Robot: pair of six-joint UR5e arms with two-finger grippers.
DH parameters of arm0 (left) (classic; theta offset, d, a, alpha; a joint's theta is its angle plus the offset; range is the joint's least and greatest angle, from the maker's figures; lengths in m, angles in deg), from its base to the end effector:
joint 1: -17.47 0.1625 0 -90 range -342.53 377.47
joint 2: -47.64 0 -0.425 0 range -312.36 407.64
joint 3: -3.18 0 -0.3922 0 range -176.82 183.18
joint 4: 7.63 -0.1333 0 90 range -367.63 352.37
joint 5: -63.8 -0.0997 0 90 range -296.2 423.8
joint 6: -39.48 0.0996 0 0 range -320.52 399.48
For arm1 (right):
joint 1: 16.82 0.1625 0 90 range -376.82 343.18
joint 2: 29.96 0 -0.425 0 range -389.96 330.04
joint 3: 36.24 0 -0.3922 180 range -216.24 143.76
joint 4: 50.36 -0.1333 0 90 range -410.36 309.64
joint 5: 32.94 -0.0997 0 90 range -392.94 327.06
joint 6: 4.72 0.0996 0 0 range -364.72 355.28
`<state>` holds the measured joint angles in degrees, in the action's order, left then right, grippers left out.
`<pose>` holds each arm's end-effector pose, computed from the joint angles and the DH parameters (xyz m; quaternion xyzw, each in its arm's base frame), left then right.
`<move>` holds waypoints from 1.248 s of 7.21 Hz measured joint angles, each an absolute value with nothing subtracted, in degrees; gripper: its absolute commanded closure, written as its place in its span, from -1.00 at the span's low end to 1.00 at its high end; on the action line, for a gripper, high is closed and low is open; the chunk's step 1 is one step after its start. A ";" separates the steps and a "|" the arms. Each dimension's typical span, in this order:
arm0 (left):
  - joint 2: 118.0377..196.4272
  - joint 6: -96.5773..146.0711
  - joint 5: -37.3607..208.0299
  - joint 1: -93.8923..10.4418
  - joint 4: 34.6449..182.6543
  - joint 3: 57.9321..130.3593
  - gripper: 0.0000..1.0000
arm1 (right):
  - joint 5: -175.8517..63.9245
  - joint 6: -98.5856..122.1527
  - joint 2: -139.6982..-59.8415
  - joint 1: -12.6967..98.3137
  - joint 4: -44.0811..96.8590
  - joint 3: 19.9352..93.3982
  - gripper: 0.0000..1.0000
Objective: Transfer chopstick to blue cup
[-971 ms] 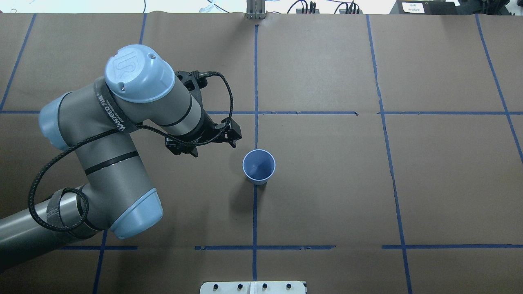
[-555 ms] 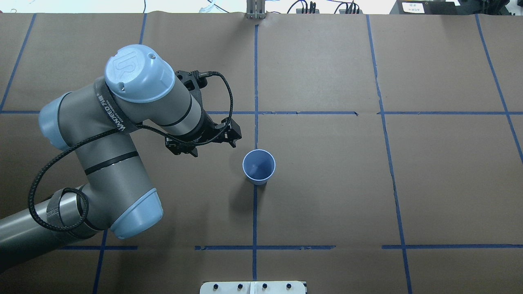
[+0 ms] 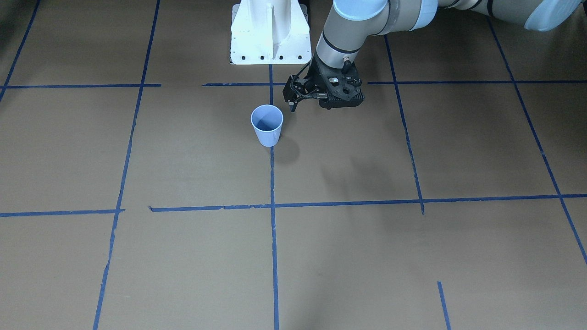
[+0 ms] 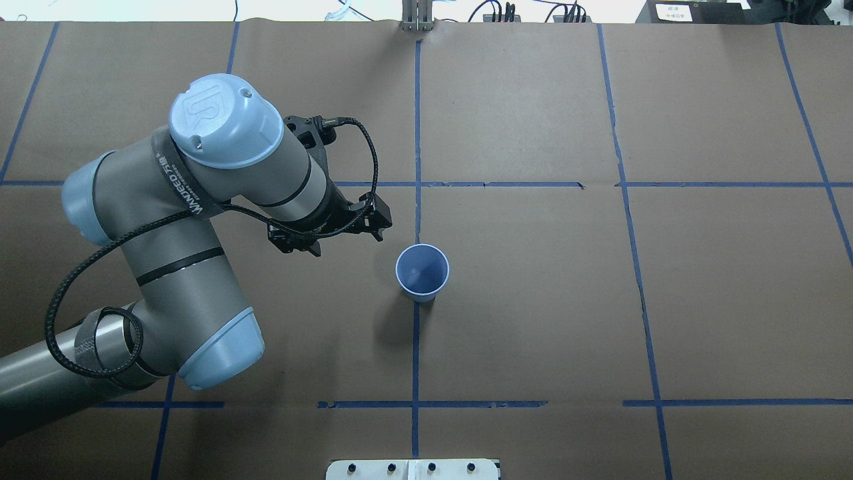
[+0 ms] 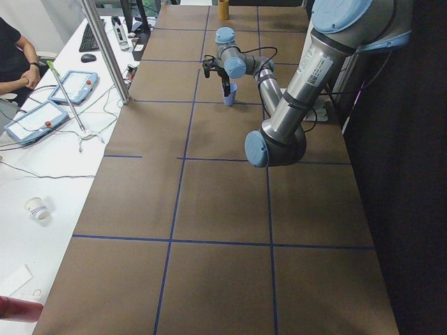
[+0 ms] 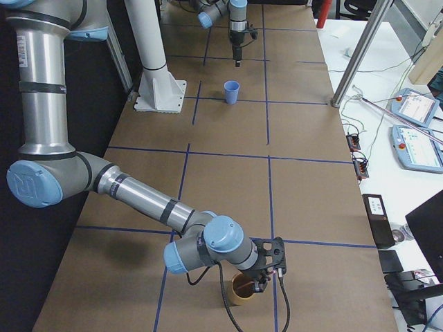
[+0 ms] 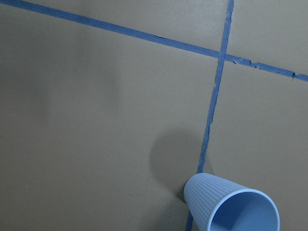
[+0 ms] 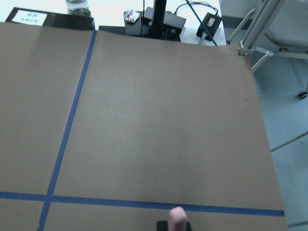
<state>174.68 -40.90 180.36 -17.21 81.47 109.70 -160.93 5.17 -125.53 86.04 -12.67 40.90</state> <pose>0.4596 -0.4259 0.1610 -0.0279 0.4774 -0.0898 0.8736 0.1720 -0.4299 0.7191 0.2835 -0.3041 0.0854 0.9055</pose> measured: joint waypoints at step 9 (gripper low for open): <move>172.26 -40.64 180.43 -18.98 81.84 113.22 -0.99 | -174.26 48.35 -114.32 61.97 -12.58 66.67 0.88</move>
